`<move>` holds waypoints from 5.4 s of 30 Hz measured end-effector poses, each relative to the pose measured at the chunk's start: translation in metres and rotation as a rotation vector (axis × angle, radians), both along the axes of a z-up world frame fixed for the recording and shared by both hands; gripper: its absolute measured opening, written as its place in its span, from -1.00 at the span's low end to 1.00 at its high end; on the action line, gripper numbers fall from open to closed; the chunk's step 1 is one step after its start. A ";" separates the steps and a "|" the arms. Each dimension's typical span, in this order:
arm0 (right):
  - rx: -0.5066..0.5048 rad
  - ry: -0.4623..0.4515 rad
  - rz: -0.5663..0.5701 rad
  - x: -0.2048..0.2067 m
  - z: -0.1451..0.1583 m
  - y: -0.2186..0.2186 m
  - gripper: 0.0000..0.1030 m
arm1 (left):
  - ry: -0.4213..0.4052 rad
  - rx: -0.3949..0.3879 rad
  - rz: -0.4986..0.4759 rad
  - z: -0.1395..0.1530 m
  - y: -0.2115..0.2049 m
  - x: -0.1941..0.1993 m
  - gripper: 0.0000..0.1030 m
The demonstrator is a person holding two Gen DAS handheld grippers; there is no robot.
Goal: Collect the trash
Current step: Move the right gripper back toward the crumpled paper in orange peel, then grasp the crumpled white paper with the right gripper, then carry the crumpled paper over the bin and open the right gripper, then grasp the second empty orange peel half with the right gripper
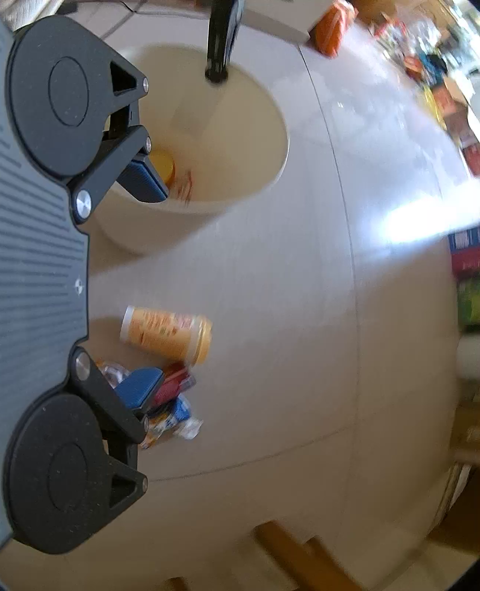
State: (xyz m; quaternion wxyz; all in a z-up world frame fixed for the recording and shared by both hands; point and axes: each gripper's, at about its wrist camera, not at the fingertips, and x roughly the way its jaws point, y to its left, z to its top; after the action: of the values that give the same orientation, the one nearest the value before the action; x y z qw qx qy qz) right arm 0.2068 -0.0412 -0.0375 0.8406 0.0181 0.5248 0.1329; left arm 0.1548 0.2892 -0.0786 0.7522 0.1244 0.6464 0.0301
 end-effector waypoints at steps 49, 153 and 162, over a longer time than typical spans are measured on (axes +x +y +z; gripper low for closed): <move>-0.184 0.220 -0.133 0.057 -0.253 -0.065 0.03 | 0.000 -0.019 0.005 0.002 0.005 0.000 -0.82; -0.120 0.321 -0.156 0.050 -0.300 -0.062 0.91 | 0.011 -0.013 0.012 -0.004 0.002 0.001 -0.82; -0.180 0.351 -0.142 0.047 -0.305 -0.057 0.45 | 0.010 -0.009 0.011 -0.004 0.001 0.001 -0.82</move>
State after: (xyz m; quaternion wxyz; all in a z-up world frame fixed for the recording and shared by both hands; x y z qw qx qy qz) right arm 0.2535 -0.0981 -0.3425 0.7418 0.0027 0.6702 0.0209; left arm 0.1554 0.2903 -0.0824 0.7493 0.1176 0.6510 0.0308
